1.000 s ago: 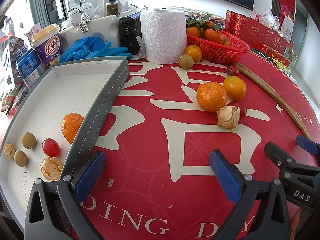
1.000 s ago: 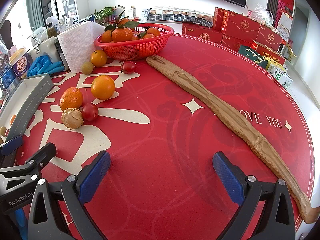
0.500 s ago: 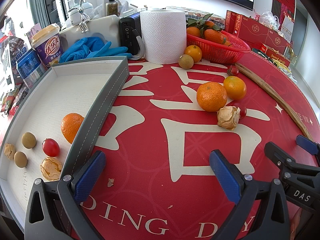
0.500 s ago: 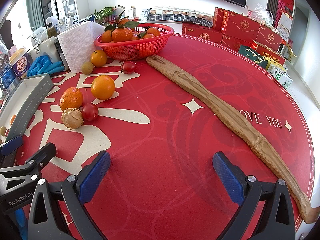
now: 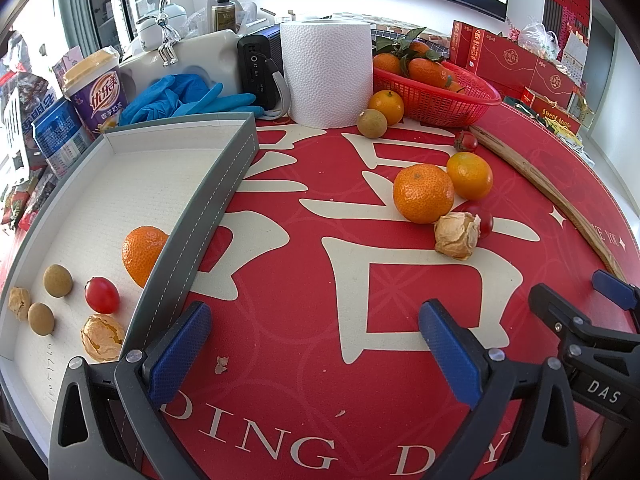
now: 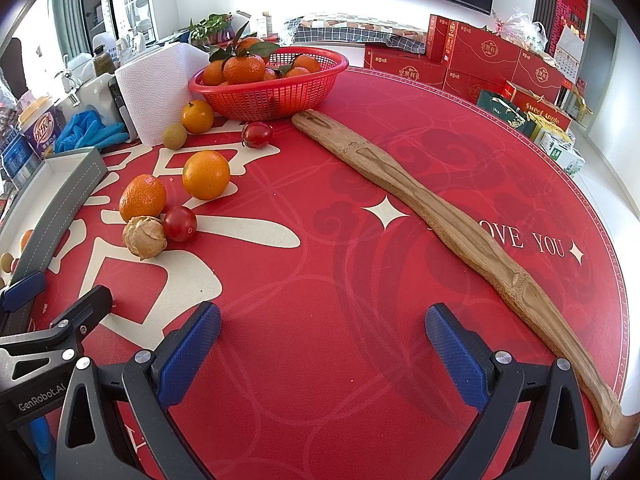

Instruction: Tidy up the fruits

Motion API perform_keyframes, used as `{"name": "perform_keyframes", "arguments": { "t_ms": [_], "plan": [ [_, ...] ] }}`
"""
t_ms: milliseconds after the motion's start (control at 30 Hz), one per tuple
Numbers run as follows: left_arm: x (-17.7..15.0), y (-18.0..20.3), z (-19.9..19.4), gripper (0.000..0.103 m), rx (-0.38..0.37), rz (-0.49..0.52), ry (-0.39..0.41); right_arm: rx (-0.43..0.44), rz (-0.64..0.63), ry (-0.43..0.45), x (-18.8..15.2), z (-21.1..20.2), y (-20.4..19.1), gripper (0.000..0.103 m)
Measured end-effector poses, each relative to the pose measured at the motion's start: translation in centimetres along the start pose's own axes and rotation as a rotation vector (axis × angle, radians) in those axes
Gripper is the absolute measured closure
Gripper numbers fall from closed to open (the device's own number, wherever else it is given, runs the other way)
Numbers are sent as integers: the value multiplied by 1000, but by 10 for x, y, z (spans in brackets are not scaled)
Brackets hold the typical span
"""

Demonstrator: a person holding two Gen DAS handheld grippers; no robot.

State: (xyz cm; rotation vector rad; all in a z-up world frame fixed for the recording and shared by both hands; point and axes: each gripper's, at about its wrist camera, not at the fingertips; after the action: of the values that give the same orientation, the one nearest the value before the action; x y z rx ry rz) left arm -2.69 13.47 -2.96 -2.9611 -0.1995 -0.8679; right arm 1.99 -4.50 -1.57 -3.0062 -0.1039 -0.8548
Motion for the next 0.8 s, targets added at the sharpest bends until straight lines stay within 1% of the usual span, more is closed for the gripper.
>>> {"name": "perform_keyframes", "arguments": {
  "t_ms": [633,667,733,800],
  "plan": [
    [0,1,-1,0,2,7,-3,0,0,-1,0,0,0,0],
    [1,2,-1,1,-7,16,-15,0,0,-2,0,0,0,0],
    [4,9,-2,7,-32,48,-35,1,-7,-4,0,0,0,0],
    [8,17,-10,9,-36,87,-16,22,-42,-8,-4,-3,2,0]
  ]
}}
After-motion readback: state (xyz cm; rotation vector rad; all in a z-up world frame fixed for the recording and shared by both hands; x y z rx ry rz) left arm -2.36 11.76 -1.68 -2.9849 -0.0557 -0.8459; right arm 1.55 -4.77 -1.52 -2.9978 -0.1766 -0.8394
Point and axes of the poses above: each gripper's, at about its wrist camera, not at the fingertips, and z roughly the way its jaws point, y to its right, x to its top, and after that the axes turned 3 degrees about -y, right-handed
